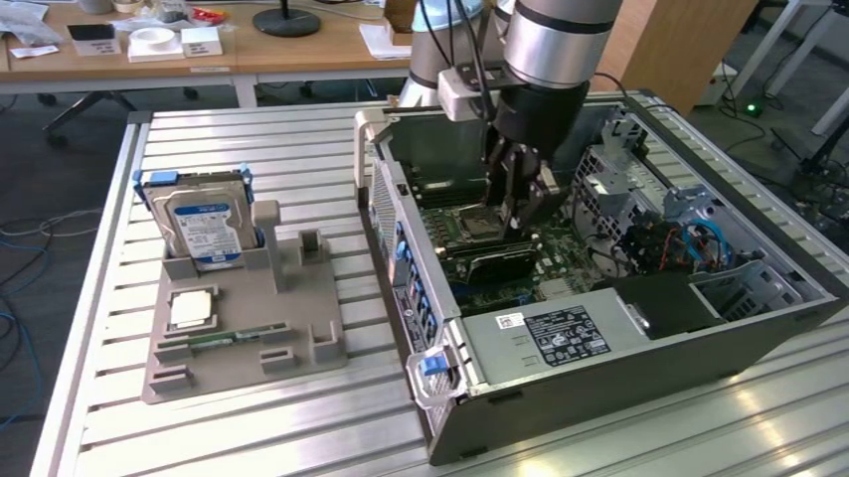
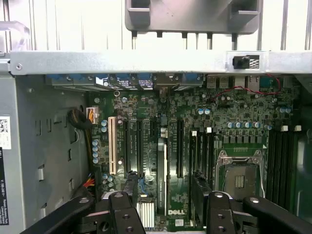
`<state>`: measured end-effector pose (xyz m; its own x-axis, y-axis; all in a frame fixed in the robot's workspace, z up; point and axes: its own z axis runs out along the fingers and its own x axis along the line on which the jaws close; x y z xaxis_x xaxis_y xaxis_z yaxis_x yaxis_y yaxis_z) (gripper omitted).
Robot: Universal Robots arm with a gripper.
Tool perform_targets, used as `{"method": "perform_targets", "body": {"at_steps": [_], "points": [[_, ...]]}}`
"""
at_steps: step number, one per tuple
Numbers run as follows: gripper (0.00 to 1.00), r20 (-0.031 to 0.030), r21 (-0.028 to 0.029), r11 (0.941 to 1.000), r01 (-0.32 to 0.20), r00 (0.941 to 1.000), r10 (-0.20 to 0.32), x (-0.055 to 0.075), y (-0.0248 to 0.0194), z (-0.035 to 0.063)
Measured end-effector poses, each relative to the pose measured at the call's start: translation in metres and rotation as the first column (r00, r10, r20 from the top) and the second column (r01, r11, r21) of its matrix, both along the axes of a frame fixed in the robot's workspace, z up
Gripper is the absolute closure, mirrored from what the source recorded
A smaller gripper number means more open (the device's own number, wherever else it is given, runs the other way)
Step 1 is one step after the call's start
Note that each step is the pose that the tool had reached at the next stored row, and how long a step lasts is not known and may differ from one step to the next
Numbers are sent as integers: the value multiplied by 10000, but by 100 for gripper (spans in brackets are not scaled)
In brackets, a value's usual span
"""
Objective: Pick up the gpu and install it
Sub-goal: 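Insert the gpu into the slot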
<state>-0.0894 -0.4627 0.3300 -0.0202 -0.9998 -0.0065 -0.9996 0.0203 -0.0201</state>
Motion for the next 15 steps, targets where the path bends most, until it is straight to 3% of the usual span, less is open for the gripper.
{"method": "perform_targets", "body": {"at_steps": [10,15], "points": [[44,1,-4,10000,0,10000,0,1,0,145],[44,0,-5,10000,0,10000,0,1,0,149]]}}
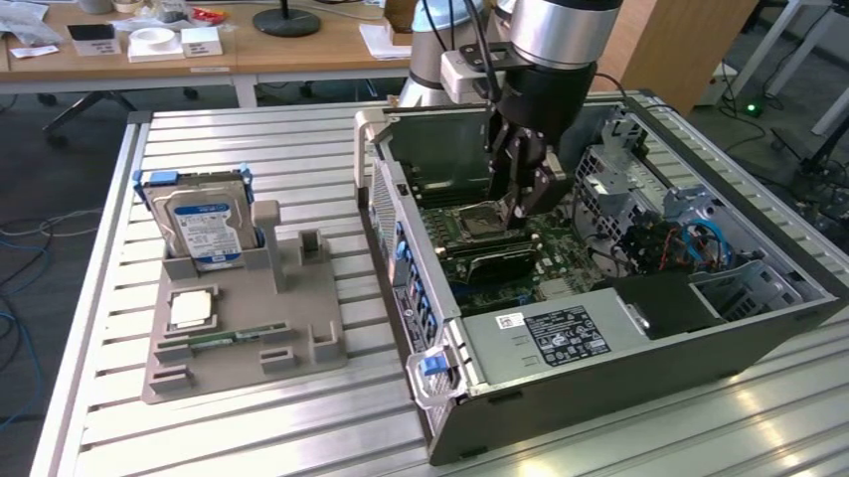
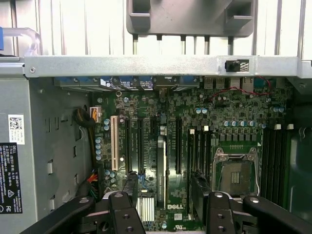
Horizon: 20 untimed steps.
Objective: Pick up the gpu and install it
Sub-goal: 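Press down on the gpu until it lock into place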
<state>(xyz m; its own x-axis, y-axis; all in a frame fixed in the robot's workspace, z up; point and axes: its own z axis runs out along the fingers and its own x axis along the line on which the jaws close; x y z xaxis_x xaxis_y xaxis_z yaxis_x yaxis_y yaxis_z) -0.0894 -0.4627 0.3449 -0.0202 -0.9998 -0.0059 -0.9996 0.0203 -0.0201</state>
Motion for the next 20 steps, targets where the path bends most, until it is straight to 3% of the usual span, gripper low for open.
{"method": "perform_targets", "body": {"at_steps": [12,13,14,17,19,20], "points": [[45,0,0,10000,1,10000,-1,0,0,0],[51,0,0,10000,0,10000,0,0,0,0],[51,0,0,10000,0,10000,0,0,0,0],[69,0,0,10000,0,10000,0,0,0,0],[69,0,0,10000,0,10000,0,0,0,0],[75,0,0,10000,0,10000,0,0,0,0]]}}
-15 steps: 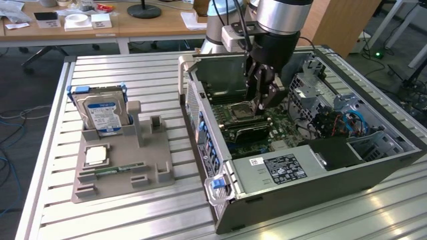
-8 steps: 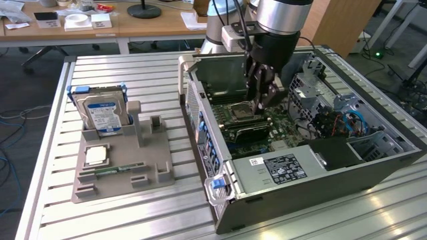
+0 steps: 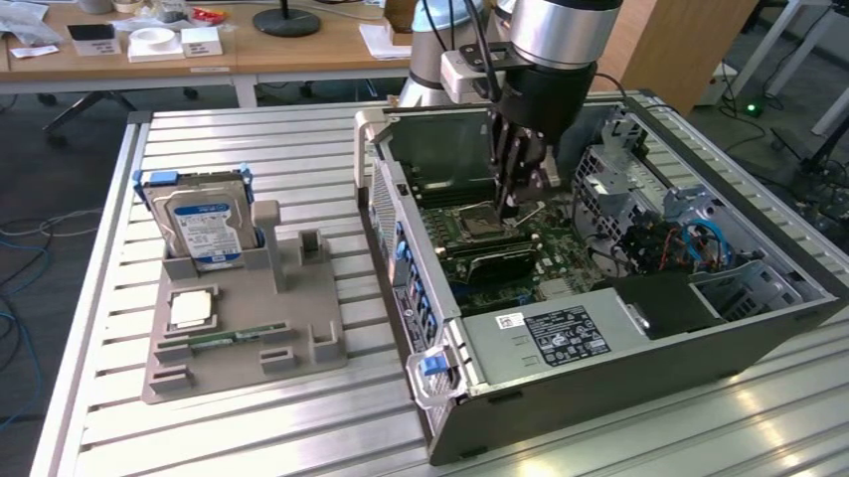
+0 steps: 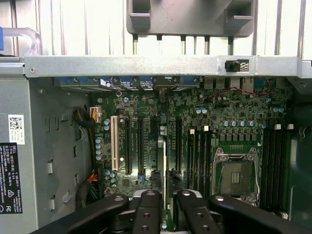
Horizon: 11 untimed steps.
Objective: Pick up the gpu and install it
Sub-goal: 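Press down on the gpu until it lock into place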
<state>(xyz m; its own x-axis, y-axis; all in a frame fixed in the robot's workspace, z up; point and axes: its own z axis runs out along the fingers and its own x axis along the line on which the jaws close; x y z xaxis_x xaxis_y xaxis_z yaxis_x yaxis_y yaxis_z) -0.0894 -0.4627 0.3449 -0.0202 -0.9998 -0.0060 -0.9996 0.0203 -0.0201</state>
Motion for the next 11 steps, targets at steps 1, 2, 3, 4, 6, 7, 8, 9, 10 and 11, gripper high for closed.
{"method": "perform_targets", "body": {"at_steps": [1,2,3,4,6,7,8,9,10,11], "points": [[80,0,0,10000,0,10000,0,0,0,0],[87,0,0,10000,0,10000,0,0,0,0],[87,0,-1,10000,0,10000,0,0,0,0],[89,0,-1,10000,0,10000,0,0,0,0],[89,0,0,10000,0,10000,0,0,0,0],[89,0,0,10000,0,10000,0,0,0,0],[89,0,0,10000,0,10000,0,0,0,0],[89,0,0,10000,0,10000,0,0,0,0],[89,0,0,10000,0,10000,0,0,0,0],[89,0,-1,10000,0,10000,0,0,0,0]]}}
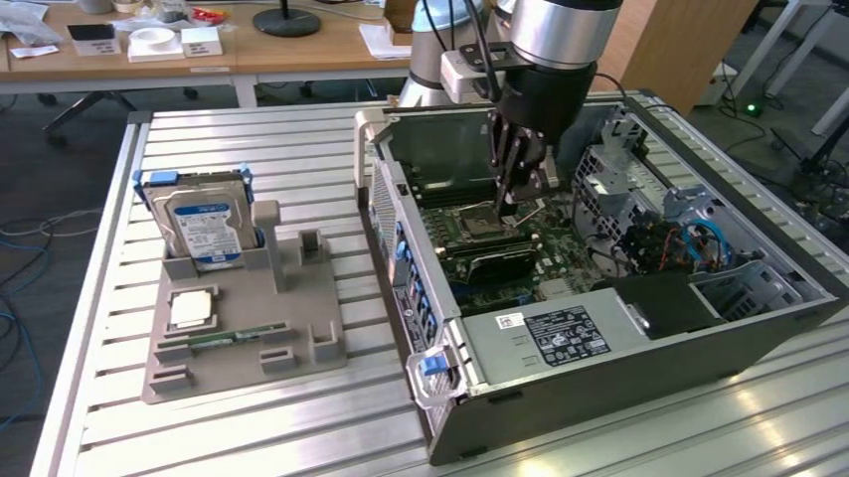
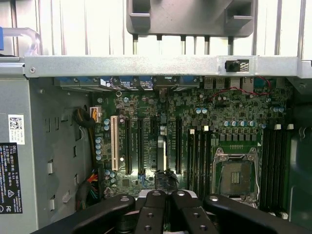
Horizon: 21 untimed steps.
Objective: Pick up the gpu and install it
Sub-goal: 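Press down on the gpu until it lock into place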
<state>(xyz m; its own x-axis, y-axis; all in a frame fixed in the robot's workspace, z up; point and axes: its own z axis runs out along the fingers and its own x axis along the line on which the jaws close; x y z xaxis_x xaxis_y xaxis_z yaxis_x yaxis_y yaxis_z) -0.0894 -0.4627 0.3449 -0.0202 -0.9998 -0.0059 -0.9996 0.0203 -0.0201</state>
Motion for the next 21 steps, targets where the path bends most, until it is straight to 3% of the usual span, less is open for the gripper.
{"method": "perform_targets", "body": {"at_steps": [7,16,18,21], "points": [[89,1,1,10000,1,10000,-1,23,22,-13],[89,0,-14,10000,-1,10000,1,24,45,-171],[89,0,-33,10000,1,10000,-1,24,49,-207],[89,0,-102,9999,0,10000,0,24,58,-254]]}}
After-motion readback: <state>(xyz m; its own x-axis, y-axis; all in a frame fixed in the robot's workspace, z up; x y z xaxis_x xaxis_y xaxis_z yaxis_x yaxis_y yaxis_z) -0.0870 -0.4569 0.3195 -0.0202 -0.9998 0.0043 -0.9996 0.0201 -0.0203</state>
